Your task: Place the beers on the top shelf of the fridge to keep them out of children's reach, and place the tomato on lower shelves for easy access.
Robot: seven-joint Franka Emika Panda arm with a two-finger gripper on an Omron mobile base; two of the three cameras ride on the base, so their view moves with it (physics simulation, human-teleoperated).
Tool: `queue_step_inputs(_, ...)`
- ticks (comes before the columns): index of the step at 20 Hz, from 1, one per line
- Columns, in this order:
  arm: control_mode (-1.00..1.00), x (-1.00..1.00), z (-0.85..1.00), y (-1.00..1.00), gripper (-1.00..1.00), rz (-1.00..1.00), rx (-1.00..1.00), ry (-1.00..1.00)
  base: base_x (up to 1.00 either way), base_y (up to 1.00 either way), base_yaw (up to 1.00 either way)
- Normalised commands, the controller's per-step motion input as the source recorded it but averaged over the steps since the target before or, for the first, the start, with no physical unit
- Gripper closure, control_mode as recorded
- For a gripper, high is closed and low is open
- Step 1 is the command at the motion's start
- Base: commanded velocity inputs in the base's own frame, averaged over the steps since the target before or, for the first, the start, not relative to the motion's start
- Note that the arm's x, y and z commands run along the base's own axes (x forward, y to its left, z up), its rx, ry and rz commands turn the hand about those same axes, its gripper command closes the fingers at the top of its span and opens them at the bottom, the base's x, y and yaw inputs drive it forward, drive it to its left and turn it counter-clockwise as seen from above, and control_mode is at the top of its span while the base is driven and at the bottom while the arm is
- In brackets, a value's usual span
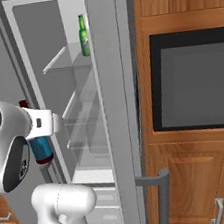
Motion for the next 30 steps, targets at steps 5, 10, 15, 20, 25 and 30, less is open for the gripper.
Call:
queue_step_inputs(5, -1.0, 0.0, 0.0, 0.0, 1.0, 0.0, 0.0, -0.01, 0.03, -0.08, 0.0)
queue_step_inputs(10, -1.0, 0.05, 0.04, 0.13, 1.0, 0.0, -0.01, -0.04, 0.0, 0.0, 0.0)
queue_step_inputs(15, -1.0, 0.1, 0.35, 0.19, 1.0, 0.0, -0.03, -0.03, 0.0, 0.0, 0.0)
queue_step_inputs(20, -1.0, 0.08, 0.57, 0.01, 1.0, 0.0, -0.01, -0.01, 0.0, 0.0, 0.0)
queue_step_inputs(25, -1.0, 0.33, 0.45, 0.0, 1.0, -0.05, 0.01, 0.0, 0.0, 0.0, 0.0)
queue_step_inputs(30, -1.0, 0.57, 0.02, 0.0, 1.0, -0.08, 0.08, 0.0, 0.0, 0.0, 0.0)
